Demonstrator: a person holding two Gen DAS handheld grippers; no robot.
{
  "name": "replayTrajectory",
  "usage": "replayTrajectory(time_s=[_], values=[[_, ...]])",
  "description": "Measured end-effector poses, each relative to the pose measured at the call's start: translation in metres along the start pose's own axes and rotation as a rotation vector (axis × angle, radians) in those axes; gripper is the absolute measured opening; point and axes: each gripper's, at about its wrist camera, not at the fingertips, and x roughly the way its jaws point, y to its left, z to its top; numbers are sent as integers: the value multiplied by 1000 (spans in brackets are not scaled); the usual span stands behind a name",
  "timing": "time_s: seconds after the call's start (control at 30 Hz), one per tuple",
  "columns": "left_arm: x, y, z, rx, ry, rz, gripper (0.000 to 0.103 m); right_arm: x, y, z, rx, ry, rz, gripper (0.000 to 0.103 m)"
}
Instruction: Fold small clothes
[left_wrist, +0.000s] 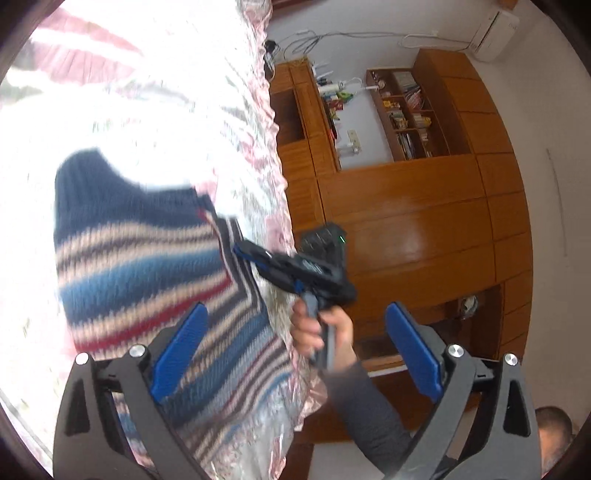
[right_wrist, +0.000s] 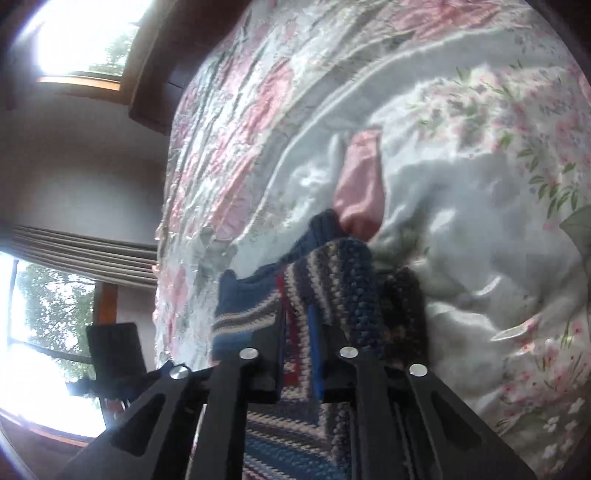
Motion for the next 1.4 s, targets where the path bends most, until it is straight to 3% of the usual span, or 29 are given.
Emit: replayTrajectory(time_s=[0.07, 0.1, 0.23, 0.27, 0.3, 0.33, 0.4, 0.47, 0.53, 0.57, 0.63, 0.7, 0.73, 0.77, 0.83, 0.93, 0.97, 1.03, 1.07, 1.13, 1.17, 1.2, 1.3, 1.4], values=[[8, 10, 18, -15, 6, 48, 96, 13, -3, 3, 3, 33, -37, 15], [11, 19, 25, -43, 12, 97, 96, 19, -11, 3, 3, 39, -99, 0], [21, 59, 28, -144, 52, 269, 83, 5, -28, -2, 47, 3, -100, 0], [16, 53, 29, -138, 38, 256, 87, -8, -24, -8, 29, -6, -98, 4], [8, 43, 27, -121, 16, 216, 88, -21, -18, -17, 14, -9, -54, 14], [0, 29, 22, -85, -4, 170, 89, -32, -9, -31, -17, 3, -1, 16], [-7, 6, 0, -11, 4, 76, 90, -43, 7, -64, -85, 33, 51, 16], [-4, -8, -25, 13, 52, 24, 90, -45, -1, -89, -95, 74, 47, 16], [11, 1, -49, -12, 128, 23, 88, -38, -30, -99, -52, 83, -12, 0], [21, 10, -60, -22, 168, 57, 84, -39, -50, -100, -13, 82, 0, 0], [31, 31, -72, -62, 189, 132, 66, -52, -70, -101, 50, 48, 16, 0], [18, 27, -68, -77, 137, 101, 78, -73, -55, -105, 17, 6, 9, 4], [7, 17, -69, -57, 103, 69, 91, -82, -43, -110, -5, -7, 38, 9], [2, 9, -72, -33, 87, 34, 92, -89, -31, -115, -32, -8, 68, 16], [3, 1, -84, -9, 111, 5, 92, -84, -16, -125, -85, 27, 72, 17], [14, 21, -103, -43, 166, 95, 92, -59, -33, -135, -90, 68, -72, 11], [15, 31, -107, -79, 171, 135, 91, -57, -47, -135, -63, 74, -90, 0], [11, 39, -112, -116, 158, 107, 91, -72, -66, -134, 7, 49, -50, 0], [2, 36, -114, -107, 141, 85, 92, -84, -67, -134, 11, 32, -25, 2], [-17, 30, -117, -87, 120, 10, 94, -106, -69, -129, 15, -16, -46, 33], [-29, 30, -117, -77, 99, 12, 96, -114, -73, -123, 35, -37, -42, 55], [-40, 31, -114, -69, 74, 37, 97, -116, -75, -117, 50, -42, -32, 68], [-61, 52, -101, -128, 19, 102, 98, -100, -77, -95, 54, 17, 35, 81], [-60, 67, -83, -181, 15, 145, 98, -66, -66, -76, 42, 86, 65, 81]])
